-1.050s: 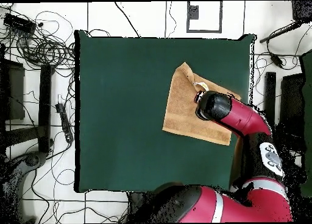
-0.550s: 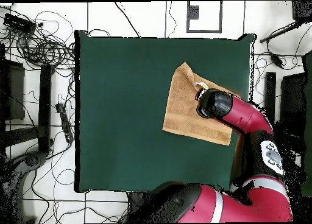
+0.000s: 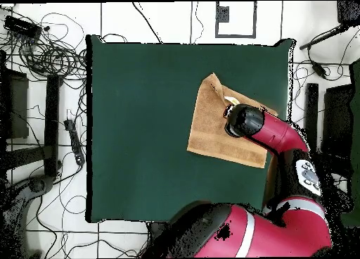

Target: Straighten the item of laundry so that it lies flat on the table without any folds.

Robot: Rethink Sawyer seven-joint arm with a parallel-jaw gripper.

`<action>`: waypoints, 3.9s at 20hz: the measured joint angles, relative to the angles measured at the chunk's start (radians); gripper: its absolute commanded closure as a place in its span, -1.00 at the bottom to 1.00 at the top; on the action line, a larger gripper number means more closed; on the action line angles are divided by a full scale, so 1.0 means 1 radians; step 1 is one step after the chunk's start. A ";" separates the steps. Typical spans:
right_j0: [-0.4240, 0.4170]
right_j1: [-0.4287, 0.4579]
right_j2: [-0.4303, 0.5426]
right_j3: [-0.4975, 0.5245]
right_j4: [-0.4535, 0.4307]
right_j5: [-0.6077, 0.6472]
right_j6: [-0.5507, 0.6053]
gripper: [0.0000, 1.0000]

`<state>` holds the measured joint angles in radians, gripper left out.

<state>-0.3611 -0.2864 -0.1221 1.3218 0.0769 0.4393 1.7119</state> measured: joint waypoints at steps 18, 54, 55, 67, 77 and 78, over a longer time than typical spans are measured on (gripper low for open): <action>0.058 -0.004 -0.044 0.043 0.000 -0.120 0.000 -1.00; -0.021 -0.018 0.065 0.105 -0.013 -0.274 0.000 -1.00; -0.029 -0.019 0.072 0.105 -0.020 -0.274 0.000 -1.00; -0.035 -0.022 0.078 0.105 -0.024 -0.272 0.000 -1.00; -0.034 -0.025 0.076 0.102 -0.024 -0.250 0.000 -1.00; -0.035 -0.024 0.075 0.099 -0.024 -0.246 0.000 -1.00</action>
<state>-0.3957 -0.3105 -0.0469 1.4209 0.0528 0.1938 1.7121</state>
